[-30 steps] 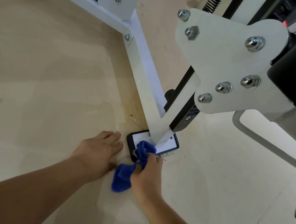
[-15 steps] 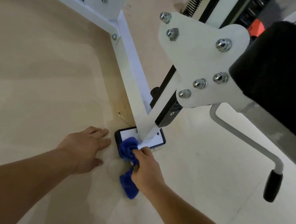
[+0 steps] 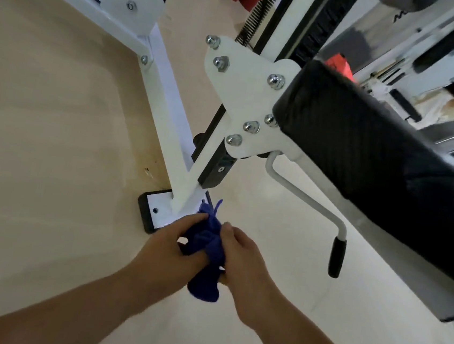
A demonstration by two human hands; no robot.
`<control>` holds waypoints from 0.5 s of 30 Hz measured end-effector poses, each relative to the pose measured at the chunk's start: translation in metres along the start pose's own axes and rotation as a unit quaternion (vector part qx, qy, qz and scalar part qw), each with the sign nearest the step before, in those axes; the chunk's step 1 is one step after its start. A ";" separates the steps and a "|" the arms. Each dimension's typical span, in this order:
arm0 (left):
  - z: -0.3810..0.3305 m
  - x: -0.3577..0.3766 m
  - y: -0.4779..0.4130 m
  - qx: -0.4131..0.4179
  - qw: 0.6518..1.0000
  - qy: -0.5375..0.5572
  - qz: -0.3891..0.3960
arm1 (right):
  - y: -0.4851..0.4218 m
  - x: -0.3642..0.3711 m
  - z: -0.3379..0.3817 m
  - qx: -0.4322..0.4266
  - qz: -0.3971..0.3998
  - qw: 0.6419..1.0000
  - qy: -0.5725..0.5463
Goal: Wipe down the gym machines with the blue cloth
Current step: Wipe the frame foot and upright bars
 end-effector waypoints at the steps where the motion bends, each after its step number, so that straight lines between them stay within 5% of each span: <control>1: -0.007 0.006 -0.001 0.007 1.000 -0.011 -0.001 | 0.014 -0.010 0.013 -0.026 -0.019 0.993 0.114; 3: -0.019 0.013 -0.003 0.017 0.999 -0.043 0.001 | 0.044 -0.019 0.040 -0.096 -0.050 0.936 0.334; 6: -0.029 0.014 -0.003 0.005 0.998 -0.065 -0.006 | 0.077 -0.029 0.050 -0.137 -0.060 0.891 0.429; 11: -0.094 0.004 -0.006 0.118 0.983 -0.119 -0.078 | 0.093 -0.092 0.044 -0.136 -0.220 0.923 0.286; 15: -0.142 -0.023 -0.029 0.189 0.965 -0.099 -0.152 | 0.070 -0.093 0.064 -0.163 -0.231 0.927 0.245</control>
Point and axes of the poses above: each hand's wrist, its own y-axis away from the middle knuckle, its own x-axis out of the palm, z = x × y, the point moved 9 cm from there along -y, towards the middle knuckle, and after that the axes turned 9 degrees about z, right-handed, at the moved point
